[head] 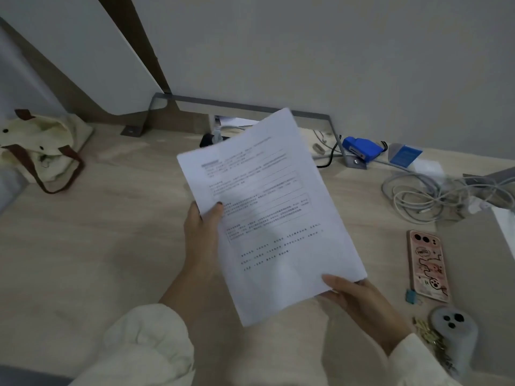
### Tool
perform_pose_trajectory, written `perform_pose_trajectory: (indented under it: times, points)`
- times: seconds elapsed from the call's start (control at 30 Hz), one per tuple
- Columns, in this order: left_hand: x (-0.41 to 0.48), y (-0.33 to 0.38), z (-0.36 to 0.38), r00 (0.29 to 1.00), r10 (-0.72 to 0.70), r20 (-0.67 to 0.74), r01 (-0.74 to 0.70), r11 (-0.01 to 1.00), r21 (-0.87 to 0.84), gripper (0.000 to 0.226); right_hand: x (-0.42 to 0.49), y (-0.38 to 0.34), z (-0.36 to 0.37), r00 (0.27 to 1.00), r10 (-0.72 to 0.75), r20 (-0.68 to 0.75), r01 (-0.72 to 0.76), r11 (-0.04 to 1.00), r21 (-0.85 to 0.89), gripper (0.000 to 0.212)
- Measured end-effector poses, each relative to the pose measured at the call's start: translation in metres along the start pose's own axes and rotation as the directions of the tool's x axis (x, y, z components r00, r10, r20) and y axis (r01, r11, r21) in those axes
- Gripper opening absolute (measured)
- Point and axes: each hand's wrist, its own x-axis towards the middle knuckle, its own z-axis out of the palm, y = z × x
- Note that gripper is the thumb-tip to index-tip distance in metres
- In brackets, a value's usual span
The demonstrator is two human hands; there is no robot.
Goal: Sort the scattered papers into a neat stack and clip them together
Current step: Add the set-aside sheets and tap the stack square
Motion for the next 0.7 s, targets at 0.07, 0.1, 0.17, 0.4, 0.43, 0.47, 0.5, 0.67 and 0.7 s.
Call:
perform_pose_trajectory:
  times: [0.07, 0.1, 0.17, 0.4, 0.43, 0.47, 0.5, 0.67, 0.7]
  points:
    - [-0.004, 0.015, 0.002, 0.988, 0.124, 0.089, -0.126, 0.992, 0.014, 0.026, -0.004, -0.02, -0.01, 0.997, 0.044, 0.066, -0.03, 0.979, -0.2, 0.058]
    - [-0.006, 0.021, 0.004, 0.978, 0.164, 0.127, -0.167, 0.986, 0.013, 0.026, -0.004, -0.029, -0.012, 0.997, 0.024, 0.069, -0.003, 0.957, -0.291, 0.056]
    - [-0.014, 0.031, 0.008, 0.954, 0.233, 0.187, -0.237, 0.972, -0.001, 0.024, 0.0, -0.044, -0.009, 0.996, -0.08, 0.039, 0.089, 0.919, -0.384, 0.035]
    - [-0.042, 0.015, 0.005, 0.892, 0.332, 0.306, -0.347, 0.938, -0.007, 0.025, 0.012, -0.043, 0.025, 0.84, -0.51, -0.184, 0.441, 0.841, -0.315, 0.034]
    - [-0.044, 0.005, 0.002, 0.908, 0.302, 0.291, -0.316, 0.949, 0.001, 0.026, 0.013, -0.037, 0.026, 0.829, -0.515, -0.216, 0.442, 0.842, -0.311, 0.033]
    - [-0.045, -0.004, 0.0, 0.928, 0.262, 0.266, -0.275, 0.961, 0.012, 0.025, 0.015, -0.029, 0.026, 0.826, -0.511, -0.239, 0.433, 0.846, -0.312, 0.031]
    - [-0.046, -0.013, -0.003, 0.947, 0.215, 0.237, -0.227, 0.974, 0.023, 0.025, 0.017, -0.022, 0.027, 0.828, -0.5, -0.253, 0.418, 0.852, -0.315, 0.031]
    - [-0.048, -0.028, -0.005, 0.975, 0.139, 0.175, -0.142, 0.99, 0.0, 0.021, 0.018, -0.012, 0.034, 0.814, -0.497, -0.3, 0.401, 0.855, -0.327, 0.034]
    - [-0.05, -0.027, -0.005, 0.974, 0.152, 0.167, -0.153, 0.988, -0.007, 0.019, 0.016, -0.013, 0.035, 0.802, -0.517, -0.299, 0.418, 0.843, -0.338, 0.033]
